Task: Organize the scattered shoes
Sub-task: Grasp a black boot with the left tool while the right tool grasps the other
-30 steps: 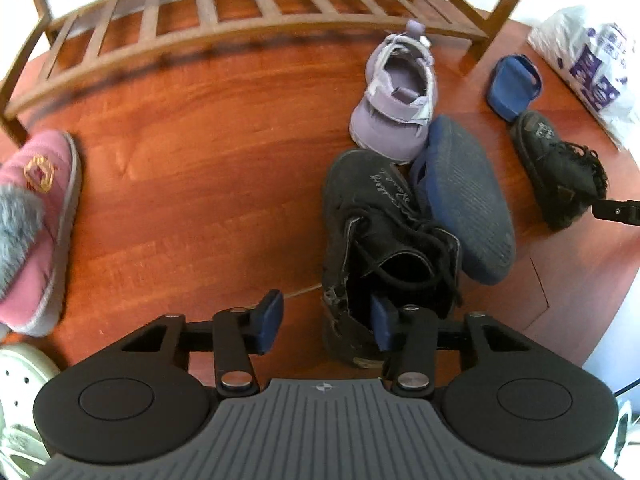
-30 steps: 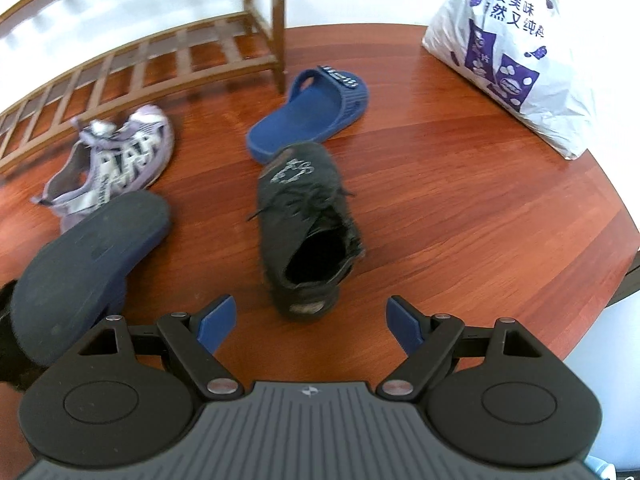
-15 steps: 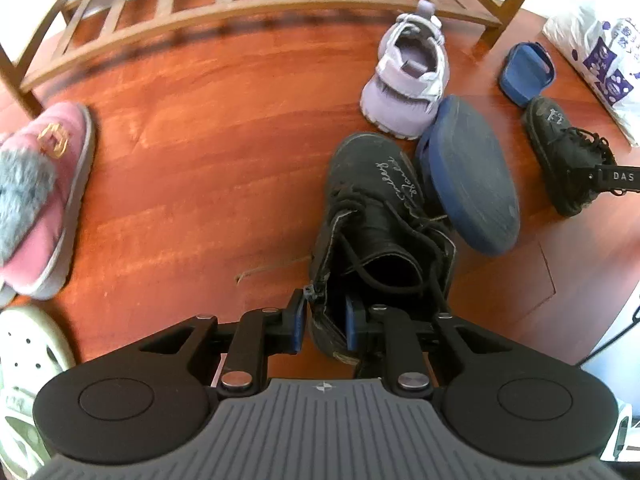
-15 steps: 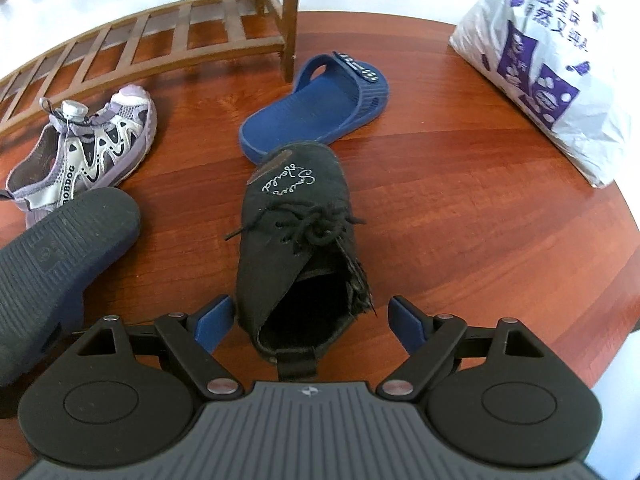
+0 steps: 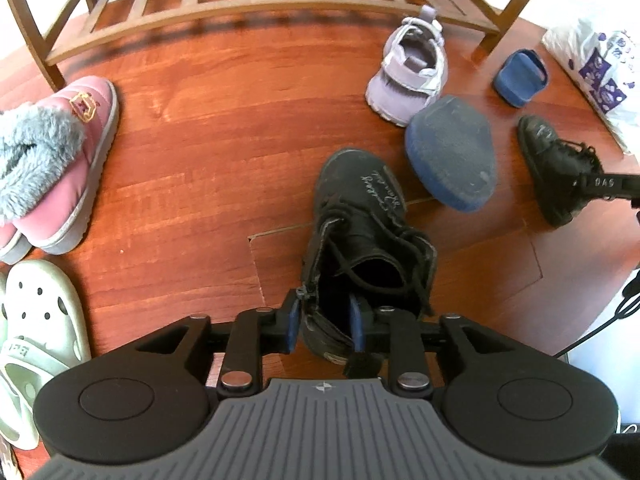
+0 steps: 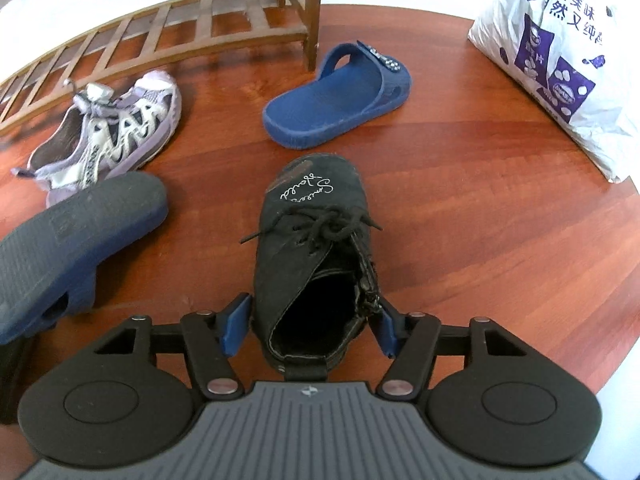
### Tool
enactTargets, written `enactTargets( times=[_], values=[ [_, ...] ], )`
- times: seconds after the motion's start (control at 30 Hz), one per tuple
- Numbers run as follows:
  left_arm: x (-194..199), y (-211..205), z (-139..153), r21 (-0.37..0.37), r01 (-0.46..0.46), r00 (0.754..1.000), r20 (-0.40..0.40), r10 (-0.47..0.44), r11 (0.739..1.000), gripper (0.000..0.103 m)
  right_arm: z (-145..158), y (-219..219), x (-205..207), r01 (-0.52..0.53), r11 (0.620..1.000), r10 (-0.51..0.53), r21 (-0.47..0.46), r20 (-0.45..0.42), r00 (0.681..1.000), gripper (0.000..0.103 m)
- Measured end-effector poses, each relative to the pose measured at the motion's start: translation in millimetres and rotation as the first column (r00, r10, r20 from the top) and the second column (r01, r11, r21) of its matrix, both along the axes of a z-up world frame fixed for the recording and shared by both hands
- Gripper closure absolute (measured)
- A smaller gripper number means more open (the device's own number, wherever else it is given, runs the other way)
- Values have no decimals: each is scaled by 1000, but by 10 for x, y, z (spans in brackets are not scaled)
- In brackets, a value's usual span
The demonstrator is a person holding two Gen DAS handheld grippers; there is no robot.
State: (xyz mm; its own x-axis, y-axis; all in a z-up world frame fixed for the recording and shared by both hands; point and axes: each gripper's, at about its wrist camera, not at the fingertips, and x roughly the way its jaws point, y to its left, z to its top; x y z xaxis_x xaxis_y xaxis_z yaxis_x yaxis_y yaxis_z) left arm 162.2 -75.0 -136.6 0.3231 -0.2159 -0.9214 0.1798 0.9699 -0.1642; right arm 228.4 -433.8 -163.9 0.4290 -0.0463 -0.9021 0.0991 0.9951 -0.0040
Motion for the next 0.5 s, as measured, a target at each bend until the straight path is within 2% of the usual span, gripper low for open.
enactTargets(
  times=[0.17, 0.23, 0.33, 0.5],
  values=[
    [-26, -31, 44, 5, 27, 1000, 9, -27, 1000, 59, 20, 120, -317, -22, 1000, 22, 15, -29, 999, 35],
    [-30, -31, 60, -2, 39, 999, 10, -39, 999, 52, 25, 168, -446, -30, 999, 31, 21, -42, 999, 35],
    [-42, -36, 77, 3, 54, 998, 15, -54, 999, 47, 34, 240, -614, -43, 999, 45, 23, -57, 997, 35],
    [-63, -37, 125, 17, 89, 996, 27, -90, 996, 46, 55, 377, -844, -69, 997, 71, 34, -73, 995, 35]
  ],
)
